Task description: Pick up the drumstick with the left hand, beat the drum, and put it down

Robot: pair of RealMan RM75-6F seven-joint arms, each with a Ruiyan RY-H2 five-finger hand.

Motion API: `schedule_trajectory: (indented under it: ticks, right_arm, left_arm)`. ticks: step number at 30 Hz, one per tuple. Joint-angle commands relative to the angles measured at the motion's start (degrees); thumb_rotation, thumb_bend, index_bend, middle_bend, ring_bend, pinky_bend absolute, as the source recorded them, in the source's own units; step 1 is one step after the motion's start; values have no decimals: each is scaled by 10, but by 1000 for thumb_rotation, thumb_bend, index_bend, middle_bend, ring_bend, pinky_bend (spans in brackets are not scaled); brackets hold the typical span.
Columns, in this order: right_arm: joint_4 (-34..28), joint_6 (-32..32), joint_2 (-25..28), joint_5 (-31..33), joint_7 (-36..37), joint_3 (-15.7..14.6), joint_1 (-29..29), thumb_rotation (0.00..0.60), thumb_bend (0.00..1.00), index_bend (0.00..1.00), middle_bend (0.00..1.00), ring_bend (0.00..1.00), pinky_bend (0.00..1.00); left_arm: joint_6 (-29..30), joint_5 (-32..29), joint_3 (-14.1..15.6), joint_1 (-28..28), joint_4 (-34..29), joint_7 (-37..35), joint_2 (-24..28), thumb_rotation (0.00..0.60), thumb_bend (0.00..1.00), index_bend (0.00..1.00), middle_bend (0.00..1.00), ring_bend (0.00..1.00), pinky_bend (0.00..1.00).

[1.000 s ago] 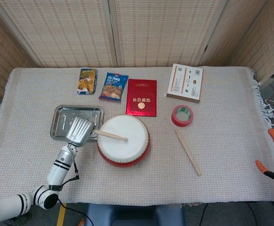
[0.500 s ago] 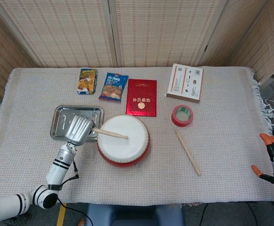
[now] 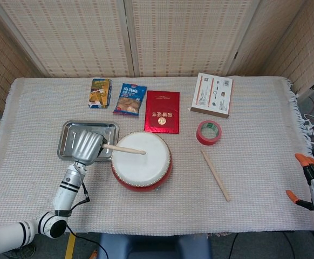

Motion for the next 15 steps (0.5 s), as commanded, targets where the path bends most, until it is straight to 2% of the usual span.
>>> schedule_trajectory:
  ticks: [1, 7, 9, 15]
  right_arm:
    - [1, 0, -1, 1, 2, 1, 0, 600, 203, 0, 94, 0, 0]
    - [4, -1, 0, 2, 4, 0, 0, 600, 203, 0, 94, 0, 0]
    - [5, 2, 0, 3, 4, 1, -1, 600, 203, 0, 94, 0, 0]
    - [7, 7, -1, 2, 7, 2, -3, 600, 203, 0, 94, 0, 0]
  left_arm:
    - [-10, -8, 5, -1, 8, 14, 1, 600, 657, 1000, 1000, 1000, 1000]
    - [-29, 9, 40, -16, 67, 81, -20, 600, 657, 1000, 1000, 1000, 1000]
    - [-30, -1, 32, -14, 55, 70, -16, 600, 656, 1000, 1000, 1000, 1000]
    - [-21, -33, -16, 0, -22, -12, 28, 600, 656, 1000, 1000, 1000, 1000]
